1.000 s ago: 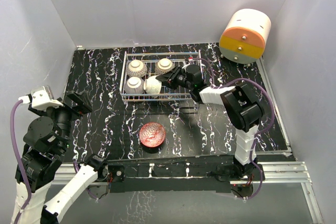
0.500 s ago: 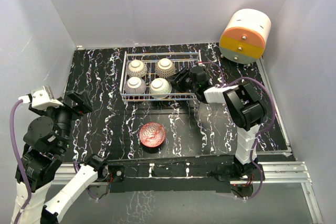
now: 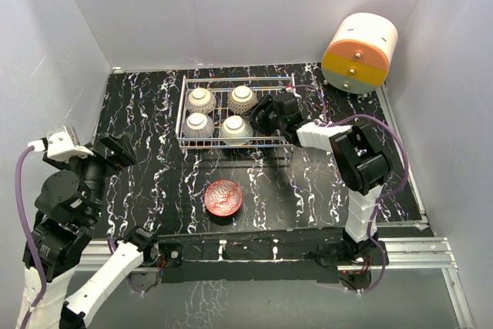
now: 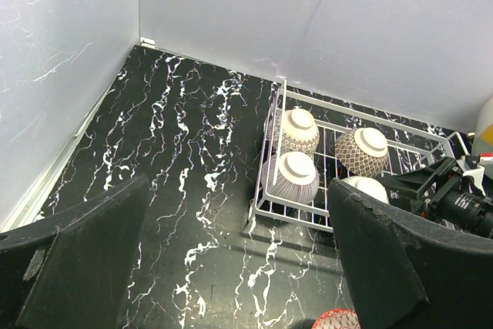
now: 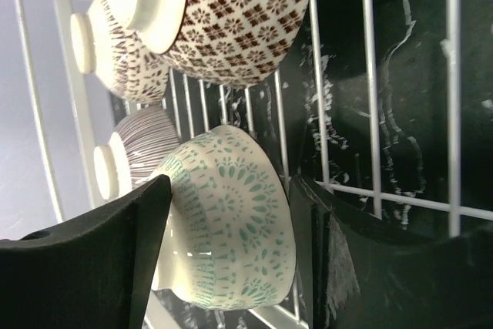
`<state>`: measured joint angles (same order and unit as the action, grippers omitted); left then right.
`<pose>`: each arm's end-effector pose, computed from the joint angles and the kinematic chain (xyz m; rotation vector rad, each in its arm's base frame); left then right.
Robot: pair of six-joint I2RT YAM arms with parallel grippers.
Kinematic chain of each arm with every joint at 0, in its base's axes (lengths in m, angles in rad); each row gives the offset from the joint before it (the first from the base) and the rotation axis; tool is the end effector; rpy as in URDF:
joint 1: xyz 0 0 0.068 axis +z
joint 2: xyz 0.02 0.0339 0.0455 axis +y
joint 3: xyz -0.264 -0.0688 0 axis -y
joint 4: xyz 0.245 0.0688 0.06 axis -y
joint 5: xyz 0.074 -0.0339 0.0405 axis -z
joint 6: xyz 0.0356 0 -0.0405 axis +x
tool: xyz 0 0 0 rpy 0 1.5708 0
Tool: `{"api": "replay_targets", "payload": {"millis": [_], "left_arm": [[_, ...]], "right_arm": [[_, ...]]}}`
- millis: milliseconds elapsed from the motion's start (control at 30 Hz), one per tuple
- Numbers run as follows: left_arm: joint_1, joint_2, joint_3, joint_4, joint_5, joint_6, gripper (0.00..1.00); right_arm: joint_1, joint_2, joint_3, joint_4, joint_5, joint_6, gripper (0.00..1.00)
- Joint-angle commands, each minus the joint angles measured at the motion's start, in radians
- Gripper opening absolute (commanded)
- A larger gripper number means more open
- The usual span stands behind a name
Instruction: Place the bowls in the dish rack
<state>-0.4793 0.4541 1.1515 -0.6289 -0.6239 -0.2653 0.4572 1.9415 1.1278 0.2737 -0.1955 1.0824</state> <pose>0.0404 0.0025 0.4397 -0.3391 1.4782 -0.1278 0.3747 0.1920 0.1667 0.5874 2.2342 1.0718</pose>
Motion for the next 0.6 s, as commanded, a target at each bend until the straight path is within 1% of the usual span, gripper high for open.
{"api": "replay_targets", "payload": {"millis": [0,133,167,200,233,567], "left_arm": [[-0.002,0.005,-0.003,0.02,0.004,0.001,0.97],[-0.003,0.004,-0.01,0.027,0.011,0.0,0.97],[-0.003,0.006,-0.01,0.028,0.014,-0.001,0.97],[-0.002,0.007,-0.01,0.028,0.016,-0.002,0.97],[-0.003,0.009,-0.009,0.029,0.016,0.0,0.97],[-0.002,0.014,-0.009,0.037,0.017,0.0,0.97]], "right_arm": [[0.001,-0.06,0.053,-0.185,0.126,-0.146,0.66],[0.001,-0.077,0.092,-0.253,0.185,-0.217,0.69],[0.001,-0.08,0.104,-0.268,0.195,-0.231,0.78],[0.001,-0.082,0.113,-0.277,0.204,-0.248,0.94],[0.003,-0.088,0.122,-0.289,0.214,-0.279,0.99],[0.033,-0.189,0.236,-0.359,0.301,-0.484,1.0]]}}
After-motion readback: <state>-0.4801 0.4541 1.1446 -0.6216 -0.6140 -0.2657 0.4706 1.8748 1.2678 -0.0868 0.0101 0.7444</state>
